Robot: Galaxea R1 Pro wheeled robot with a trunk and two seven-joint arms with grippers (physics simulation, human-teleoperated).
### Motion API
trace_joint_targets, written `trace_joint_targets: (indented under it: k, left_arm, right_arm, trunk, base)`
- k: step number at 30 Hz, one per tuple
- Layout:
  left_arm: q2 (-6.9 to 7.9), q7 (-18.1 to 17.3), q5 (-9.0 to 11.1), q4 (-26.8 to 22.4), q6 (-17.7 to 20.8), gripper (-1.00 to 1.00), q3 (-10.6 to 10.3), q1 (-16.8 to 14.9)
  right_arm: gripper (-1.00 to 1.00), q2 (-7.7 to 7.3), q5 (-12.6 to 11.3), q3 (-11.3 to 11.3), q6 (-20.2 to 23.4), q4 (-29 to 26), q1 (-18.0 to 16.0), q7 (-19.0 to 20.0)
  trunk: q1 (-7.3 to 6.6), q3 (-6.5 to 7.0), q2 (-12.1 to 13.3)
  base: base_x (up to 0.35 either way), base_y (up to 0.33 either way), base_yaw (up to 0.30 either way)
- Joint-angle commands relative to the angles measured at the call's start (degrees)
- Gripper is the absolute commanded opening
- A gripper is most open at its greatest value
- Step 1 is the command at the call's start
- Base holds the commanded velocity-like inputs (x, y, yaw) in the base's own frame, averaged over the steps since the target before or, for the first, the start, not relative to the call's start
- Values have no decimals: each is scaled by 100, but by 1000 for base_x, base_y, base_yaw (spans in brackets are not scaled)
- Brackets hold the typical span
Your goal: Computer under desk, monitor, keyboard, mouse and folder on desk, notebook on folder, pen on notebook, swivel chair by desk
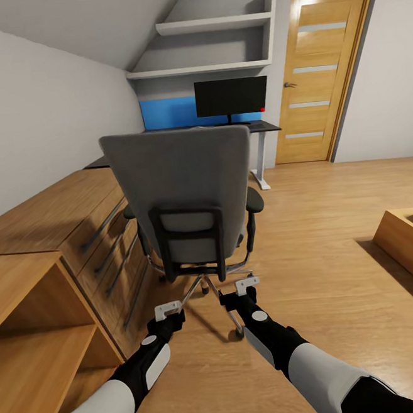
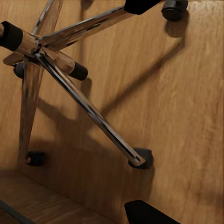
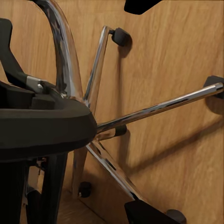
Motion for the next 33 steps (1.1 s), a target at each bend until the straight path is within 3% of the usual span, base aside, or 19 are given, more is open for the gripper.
trace_joint_targets:
  k: [1, 33]
  left_arm:
    - [2, 39, 51, 2, -26, 100, -55, -5]
    - [-3, 39, 62, 21, -25, 100, -95, -5]
  right_arm:
    - [100, 0, -58, 48, -32, 13, -7, -39]
    - [100, 0, -49, 41, -32, 26, -7, -38]
  trunk:
    - [1, -5, -2]
    - [1, -5, -2]
  base:
    - [210, 0, 0]
    - [79, 0, 0]
